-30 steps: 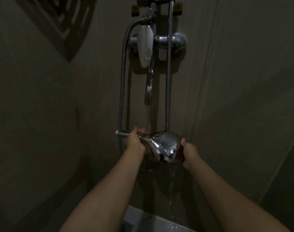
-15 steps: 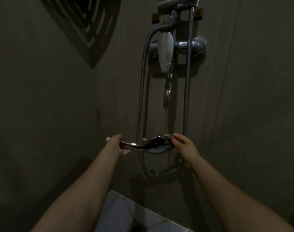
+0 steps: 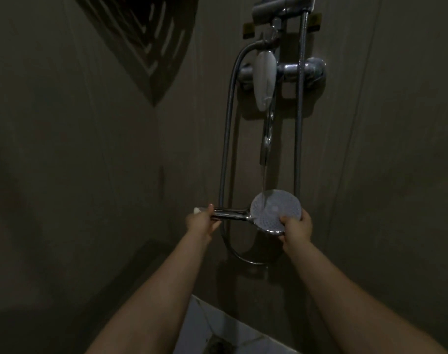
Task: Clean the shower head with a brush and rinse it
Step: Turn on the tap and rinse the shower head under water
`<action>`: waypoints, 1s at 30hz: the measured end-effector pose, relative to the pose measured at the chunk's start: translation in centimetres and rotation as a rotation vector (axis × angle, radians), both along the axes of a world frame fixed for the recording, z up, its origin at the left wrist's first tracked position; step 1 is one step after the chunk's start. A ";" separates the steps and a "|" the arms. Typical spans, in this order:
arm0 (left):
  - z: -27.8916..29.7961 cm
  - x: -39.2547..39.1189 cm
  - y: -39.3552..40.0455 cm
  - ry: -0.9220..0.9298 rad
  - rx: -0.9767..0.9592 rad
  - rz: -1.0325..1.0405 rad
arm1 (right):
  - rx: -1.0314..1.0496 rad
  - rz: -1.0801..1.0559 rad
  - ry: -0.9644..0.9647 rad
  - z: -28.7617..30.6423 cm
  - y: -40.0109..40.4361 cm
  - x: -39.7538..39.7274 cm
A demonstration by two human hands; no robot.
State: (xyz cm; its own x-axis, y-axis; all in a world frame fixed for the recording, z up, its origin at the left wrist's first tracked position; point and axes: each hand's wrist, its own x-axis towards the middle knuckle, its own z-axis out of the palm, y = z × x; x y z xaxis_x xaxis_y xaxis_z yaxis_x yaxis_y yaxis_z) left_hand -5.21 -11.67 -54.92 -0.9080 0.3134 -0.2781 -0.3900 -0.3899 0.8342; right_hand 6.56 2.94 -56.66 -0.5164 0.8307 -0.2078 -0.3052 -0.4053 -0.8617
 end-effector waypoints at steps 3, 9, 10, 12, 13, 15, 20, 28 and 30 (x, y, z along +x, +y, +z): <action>0.3 1.0 1.3 0.025 0.043 0.051 | 0.016 -0.080 0.024 -0.2 -0.3 0.6; -1.5 2.8 4.8 -0.059 0.030 -0.066 | 0.165 -0.170 -0.003 -1.2 2.7 4.4; -1.8 3.3 5.4 -0.059 0.042 -0.084 | 0.197 -0.190 -0.003 -1.2 3.3 5.0; -2.6 3.7 6.4 -0.012 0.039 -0.119 | 0.237 -0.225 0.010 -1.3 4.2 5.8; -2.9 3.8 6.8 0.056 -0.011 -0.137 | 0.239 -0.237 0.017 -1.3 4.5 6.1; -2.9 4.3 7.1 0.154 -0.085 -0.143 | 0.199 -0.240 0.032 -1.4 5.0 6.4; -1.3 5.4 8.2 -0.084 0.273 -0.249 | -0.025 -0.158 0.018 -1.9 4.7 6.2; -0.5 6.1 10.0 -0.050 0.280 -0.170 | -0.075 -0.313 -0.017 -3.4 4.3 7.8; -0.5 5.2 9.4 -0.016 0.267 -0.091 | -0.054 -0.327 0.002 -3.6 4.7 8.4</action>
State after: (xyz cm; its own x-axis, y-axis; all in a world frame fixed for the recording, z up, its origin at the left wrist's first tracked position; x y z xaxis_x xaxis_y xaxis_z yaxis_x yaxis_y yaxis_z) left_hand -0.03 -2.24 -55.40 -0.8690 0.4577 -0.1882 -0.4455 -0.5580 0.7001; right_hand 14.92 7.68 -60.27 -0.2242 0.9404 -0.2557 -0.4286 -0.3308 -0.8408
